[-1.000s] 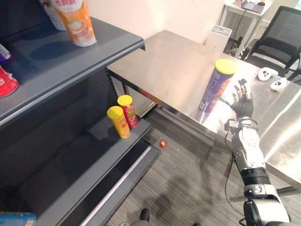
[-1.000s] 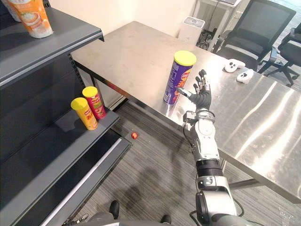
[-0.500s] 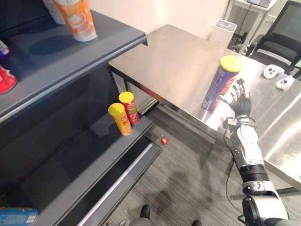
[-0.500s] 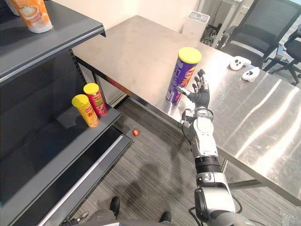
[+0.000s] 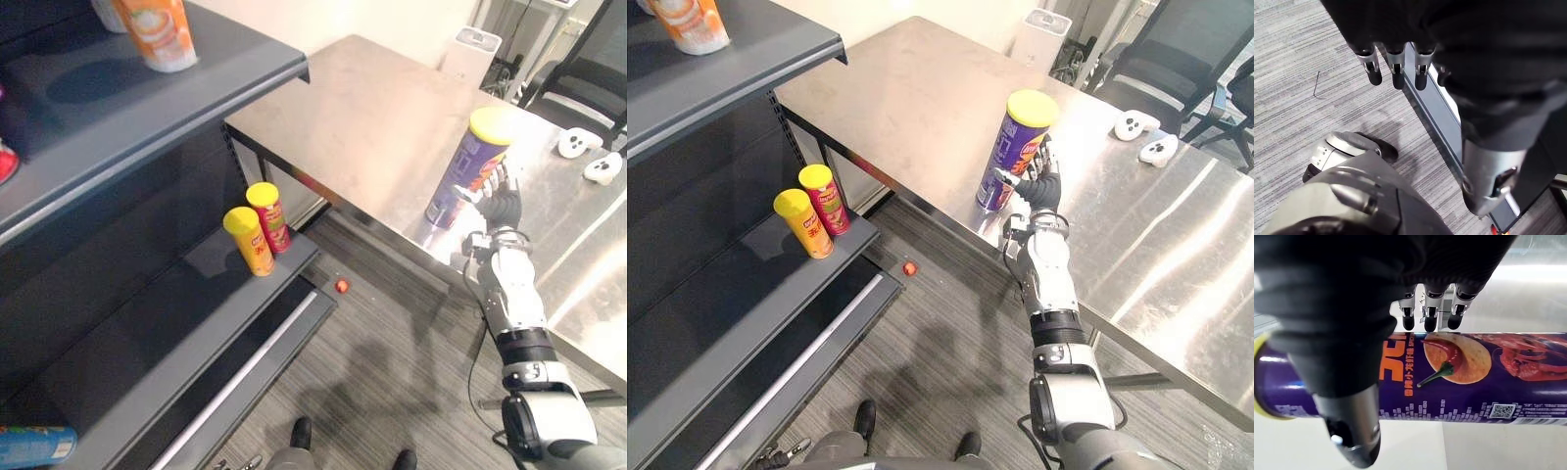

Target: Put the gum and the chips on the shelf.

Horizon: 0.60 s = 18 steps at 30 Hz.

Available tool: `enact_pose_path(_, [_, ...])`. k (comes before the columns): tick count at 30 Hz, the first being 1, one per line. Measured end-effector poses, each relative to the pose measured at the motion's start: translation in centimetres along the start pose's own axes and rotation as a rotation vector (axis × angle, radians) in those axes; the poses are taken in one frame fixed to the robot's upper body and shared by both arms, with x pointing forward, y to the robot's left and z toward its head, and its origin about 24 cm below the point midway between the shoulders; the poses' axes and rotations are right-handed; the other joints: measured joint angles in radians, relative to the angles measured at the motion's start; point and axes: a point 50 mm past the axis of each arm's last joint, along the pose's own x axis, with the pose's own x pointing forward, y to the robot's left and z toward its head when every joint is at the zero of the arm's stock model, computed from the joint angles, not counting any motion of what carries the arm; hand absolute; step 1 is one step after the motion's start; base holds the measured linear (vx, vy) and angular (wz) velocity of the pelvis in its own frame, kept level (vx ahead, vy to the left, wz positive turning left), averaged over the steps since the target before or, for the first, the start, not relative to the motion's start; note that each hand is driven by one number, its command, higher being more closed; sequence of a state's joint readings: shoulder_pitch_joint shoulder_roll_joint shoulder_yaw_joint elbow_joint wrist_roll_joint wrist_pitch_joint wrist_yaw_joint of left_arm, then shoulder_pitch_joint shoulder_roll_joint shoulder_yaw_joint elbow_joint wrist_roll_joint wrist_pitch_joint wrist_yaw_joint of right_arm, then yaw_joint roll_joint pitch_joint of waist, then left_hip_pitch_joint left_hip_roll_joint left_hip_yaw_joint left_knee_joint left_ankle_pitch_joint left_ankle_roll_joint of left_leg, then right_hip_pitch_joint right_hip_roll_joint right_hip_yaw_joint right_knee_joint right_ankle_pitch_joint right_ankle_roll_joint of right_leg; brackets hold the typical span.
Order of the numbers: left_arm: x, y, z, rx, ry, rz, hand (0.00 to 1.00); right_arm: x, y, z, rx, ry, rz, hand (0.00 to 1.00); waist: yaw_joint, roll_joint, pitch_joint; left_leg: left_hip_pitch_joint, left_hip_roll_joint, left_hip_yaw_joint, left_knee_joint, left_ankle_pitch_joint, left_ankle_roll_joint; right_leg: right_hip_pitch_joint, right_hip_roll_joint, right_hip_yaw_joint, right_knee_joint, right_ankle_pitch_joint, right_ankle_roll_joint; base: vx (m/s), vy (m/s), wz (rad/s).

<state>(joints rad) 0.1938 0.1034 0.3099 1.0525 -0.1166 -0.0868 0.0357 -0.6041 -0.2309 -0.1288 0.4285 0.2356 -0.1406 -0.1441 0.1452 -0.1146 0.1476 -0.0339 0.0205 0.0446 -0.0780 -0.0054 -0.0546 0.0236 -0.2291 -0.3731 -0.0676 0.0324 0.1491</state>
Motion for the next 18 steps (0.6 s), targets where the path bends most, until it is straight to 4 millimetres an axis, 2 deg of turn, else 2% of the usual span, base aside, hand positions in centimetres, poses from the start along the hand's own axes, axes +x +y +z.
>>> enact_pose_path(12, [0.0,0.1,0.4,-0.027,-0.025,0.000,0.00,1.3,-0.5,1.1,-0.071,-0.023,-0.007,1.00,0.006,-0.007,0.018,-0.017,-0.001,-0.026,-0.007,0.005,0.001,-0.005,0.000,-0.017,0.000,0.000,0.000,0.01,-0.001,0.06])
enact_pose_path(18, [0.0,0.0,0.8,-0.029,-0.043,-0.003,0.00,1.5,-0.6,1.3,-0.105,-0.032,-0.007,1.00,0.024,-0.013,0.021,-0.017,-0.001,-0.027,-0.007,0.005,0.001,-0.005,0.000,-0.017,0.001,0.000,0.000,0.00,0.000,0.00])
